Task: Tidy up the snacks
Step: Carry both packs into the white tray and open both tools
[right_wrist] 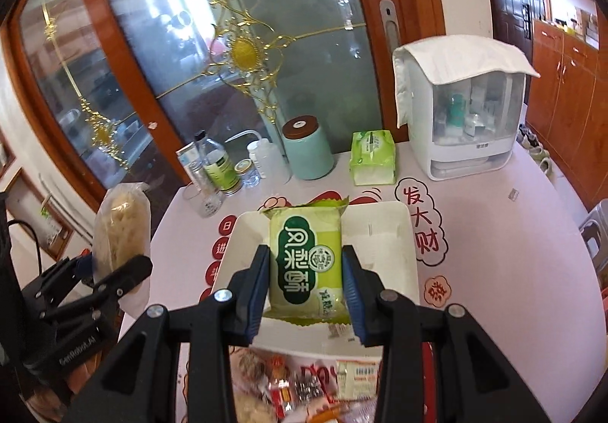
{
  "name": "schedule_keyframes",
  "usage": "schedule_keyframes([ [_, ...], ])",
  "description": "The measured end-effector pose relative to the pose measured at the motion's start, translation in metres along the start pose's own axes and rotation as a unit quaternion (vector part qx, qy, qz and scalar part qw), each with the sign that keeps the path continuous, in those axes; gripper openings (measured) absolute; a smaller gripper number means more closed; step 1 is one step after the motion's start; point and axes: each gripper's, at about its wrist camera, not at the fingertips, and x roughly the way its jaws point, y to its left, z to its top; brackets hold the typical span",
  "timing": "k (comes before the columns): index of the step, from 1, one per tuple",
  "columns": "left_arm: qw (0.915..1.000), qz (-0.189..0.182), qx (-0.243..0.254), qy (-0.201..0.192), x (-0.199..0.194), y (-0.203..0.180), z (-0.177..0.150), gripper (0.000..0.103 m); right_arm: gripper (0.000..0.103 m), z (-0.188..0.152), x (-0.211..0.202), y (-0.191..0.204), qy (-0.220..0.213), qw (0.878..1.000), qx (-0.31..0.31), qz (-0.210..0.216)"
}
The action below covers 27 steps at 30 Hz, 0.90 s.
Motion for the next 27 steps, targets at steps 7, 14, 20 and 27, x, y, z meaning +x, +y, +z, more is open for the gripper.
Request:
schedule_keyframes([
  [7,0.9991,-0.003,-0.002,0.043,0.059,0.005,-0.001,0.056,0.038,0.000,0.053,0.004,0.042,0.999,0.003,-0.006],
  [14,0.9978,0.012,-0.021,0.062,0.089,0.019,-0.014,0.092,0.042,-0.007,0.082,0.005,0.078,0.997,0.007,0.004],
  [20,0.9970,0.012,-0.030,0.070,0.087,0.027,-0.024,0.092,0.045,-0.012,0.084,0.006,0.085,0.996,0.008,0.006],
  [27,0.9973,0.020,-0.025,0.067,0.069,0.026,-0.032,0.092,0.045,-0.018,0.076,0.011,0.091,0.996,-0.002,0.009],
])
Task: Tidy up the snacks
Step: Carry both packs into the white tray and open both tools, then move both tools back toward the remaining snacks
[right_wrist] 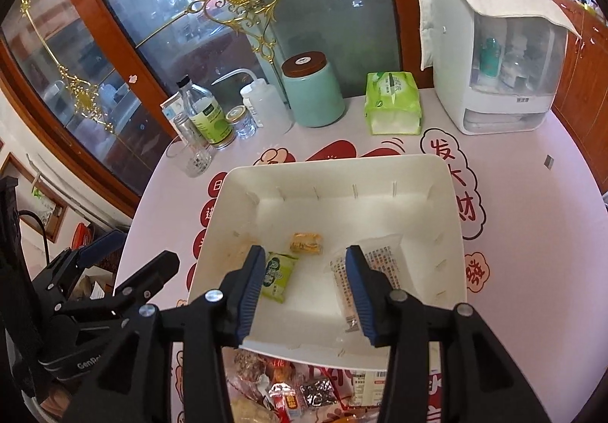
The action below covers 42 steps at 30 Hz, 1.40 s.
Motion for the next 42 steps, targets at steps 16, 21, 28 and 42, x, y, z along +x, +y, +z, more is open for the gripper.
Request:
schedule_keyframes([
  [16,0.9999,0.006,-0.002,-0.015,-0.064,-0.001,-0.032,0.092,0.045,-0.027,-0.056,0.018,-0.020,0.999,-0.031,0.005],
  [21,0.9997,0.006,0.003,-0.023,-0.091,-0.006,-0.050,0.092,0.045,-0.044,-0.079,0.024,-0.027,0.999,-0.041,0.009],
  [28,0.9995,0.000,0.013,-0.028,-0.124,-0.016,-0.082,0.092,0.045,-0.079,-0.105,0.024,-0.026,0.998,-0.047,0.015],
  [42,0.9992,-0.011,0.035,-0.014,-0.167,-0.041,-0.187,0.092,0.045,-0.194,-0.132,0.021,0.000,0.996,-0.086,0.019],
])
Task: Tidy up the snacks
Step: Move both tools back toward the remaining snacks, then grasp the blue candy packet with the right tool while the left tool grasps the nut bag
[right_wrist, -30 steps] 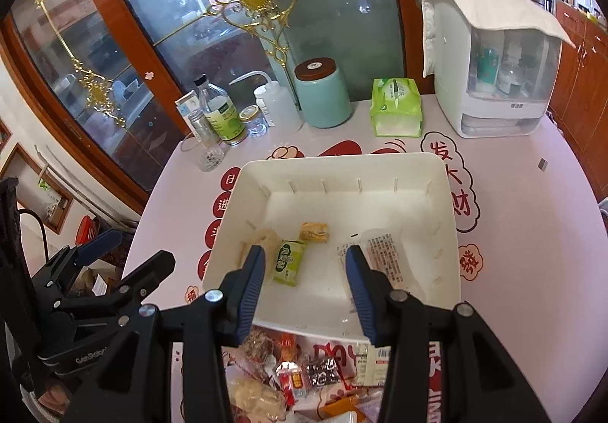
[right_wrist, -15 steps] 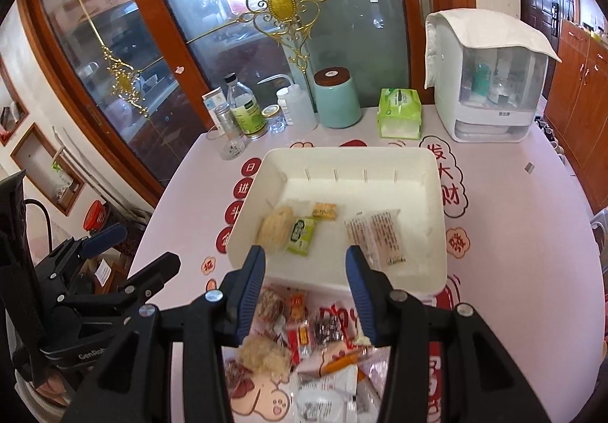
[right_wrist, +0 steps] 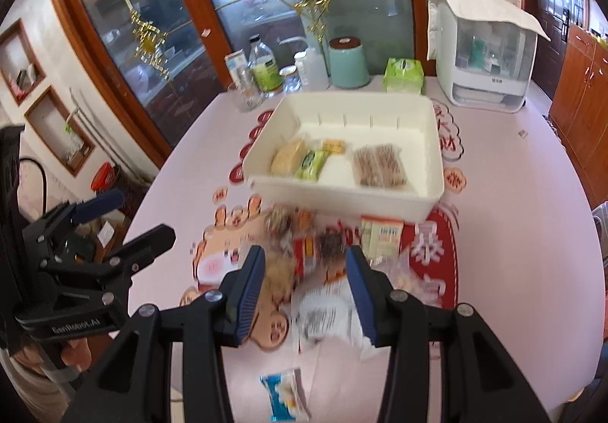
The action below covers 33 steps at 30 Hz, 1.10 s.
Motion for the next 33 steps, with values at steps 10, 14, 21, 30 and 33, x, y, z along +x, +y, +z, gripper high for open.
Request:
schedule_keyframes([
  [10,0.9980,0.013,0.008,0.061,0.028,-0.012,-0.079,0.092,0.045,-0.082,0.038,0.008,0.075,0.997,-0.011,0.008],
  [14,0.9955,0.018,-0.003,0.093,0.045,-0.009,-0.106,0.092,0.045,-0.112,0.062,0.010,0.116,0.993,-0.014,0.009],
  [21,0.9902,0.019,-0.032,0.135,0.064,0.000,-0.139,0.092,0.045,-0.151,0.097,0.016,0.170,0.985,-0.027,0.015],
  [30,0.9858,0.027,-0.062,0.153,0.081,0.019,-0.153,0.092,0.045,-0.174,0.123,0.029,0.200,0.978,-0.050,0.013],
  [33,0.9842,0.028,-0.077,0.157,0.088,0.026,-0.154,0.092,0.037,-0.175,0.124,0.036,0.192,0.979,-0.067,0.002],
])
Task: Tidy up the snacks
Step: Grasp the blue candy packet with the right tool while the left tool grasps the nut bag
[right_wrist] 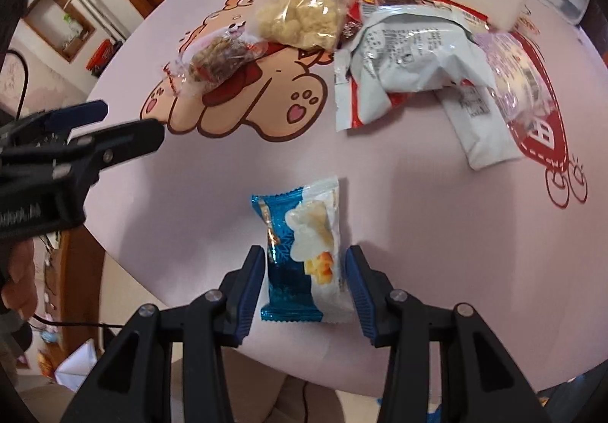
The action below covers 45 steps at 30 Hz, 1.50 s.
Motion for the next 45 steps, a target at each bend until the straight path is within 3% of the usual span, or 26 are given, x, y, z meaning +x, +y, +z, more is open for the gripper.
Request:
schedule_keyframes([
  [3,0.9999,0.001,-0.012,0.002,0.006,0.005,0.006,0.092,0.031,0.003,0.001,0.000,-0.004,1.000,0.000,-0.006],
  [22,0.9987,0.001,-0.041,0.029,0.058,0.029,0.062,0.092,0.030,0.017,-0.004,-0.035,-0.013,0.998,0.061,-0.016],
  [35,0.9977,-0.015,-0.024,0.061,0.091,0.020,0.084,0.092,0.030,0.024,-0.008,-0.038,-0.005,0.997,0.070,-0.012],
  [38,0.9982,-0.005,-0.008,0.060,0.095,0.013,0.084,0.092,0.030,0.024,-0.007,-0.036,-0.004,0.997,0.070,-0.013],
  [40,0.9987,-0.003,-0.002,0.052,0.094,0.008,0.084,0.086,0.030,0.024,-0.007,-0.036,-0.004,0.997,0.070,-0.013],
  [42,0.9991,-0.005,0.004,0.043,0.090,0.004,0.084,0.064,0.030,0.023,-0.007,-0.036,-0.004,0.997,0.071,-0.013],
  [44,0.9992,-0.004,0.012,0.038,0.086,-0.002,0.085,0.050,0.030,0.023,-0.007,-0.035,-0.005,0.997,0.071,-0.012],
  [45,0.9992,-0.003,0.013,0.038,0.086,-0.005,0.085,0.048,0.030,0.023,-0.007,-0.035,-0.005,0.997,0.071,-0.012],
])
